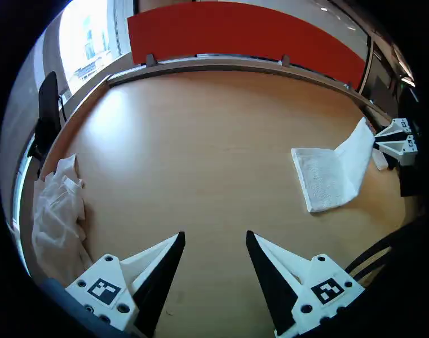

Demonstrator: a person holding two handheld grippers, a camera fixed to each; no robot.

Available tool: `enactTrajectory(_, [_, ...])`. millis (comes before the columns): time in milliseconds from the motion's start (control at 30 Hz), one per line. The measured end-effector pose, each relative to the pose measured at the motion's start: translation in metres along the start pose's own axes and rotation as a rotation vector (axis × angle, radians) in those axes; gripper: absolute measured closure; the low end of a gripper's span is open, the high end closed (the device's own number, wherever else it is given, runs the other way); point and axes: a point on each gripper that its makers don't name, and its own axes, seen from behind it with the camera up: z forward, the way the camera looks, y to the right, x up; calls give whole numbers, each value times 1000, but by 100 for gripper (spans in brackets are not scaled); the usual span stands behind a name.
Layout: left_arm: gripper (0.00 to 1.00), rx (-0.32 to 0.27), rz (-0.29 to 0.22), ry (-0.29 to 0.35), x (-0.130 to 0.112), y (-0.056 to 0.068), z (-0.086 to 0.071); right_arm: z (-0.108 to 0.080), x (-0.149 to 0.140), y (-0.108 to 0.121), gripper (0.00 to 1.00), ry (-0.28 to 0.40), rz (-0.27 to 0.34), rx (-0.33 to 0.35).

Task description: Fold towel

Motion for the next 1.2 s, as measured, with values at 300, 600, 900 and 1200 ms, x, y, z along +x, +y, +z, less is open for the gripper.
enactTrajectory(300, [21, 9, -19, 11, 0, -9, -6, 22, 2, -31, 94, -20, -22, 70])
enactTrajectory(600, [21, 34, -43, 10, -7, -26, -14, 49, 3, -57, 91, -47, -47, 138])
enactTrajectory(900, [21, 50, -66, 0, -15, -37, -15, 53, -17, -60, 33, -102, -10, 146])
enactTrajectory(1200, [21, 45, -64, 6, -10, -34, -14, 49, -28, -52, 32, -114, 25, 125])
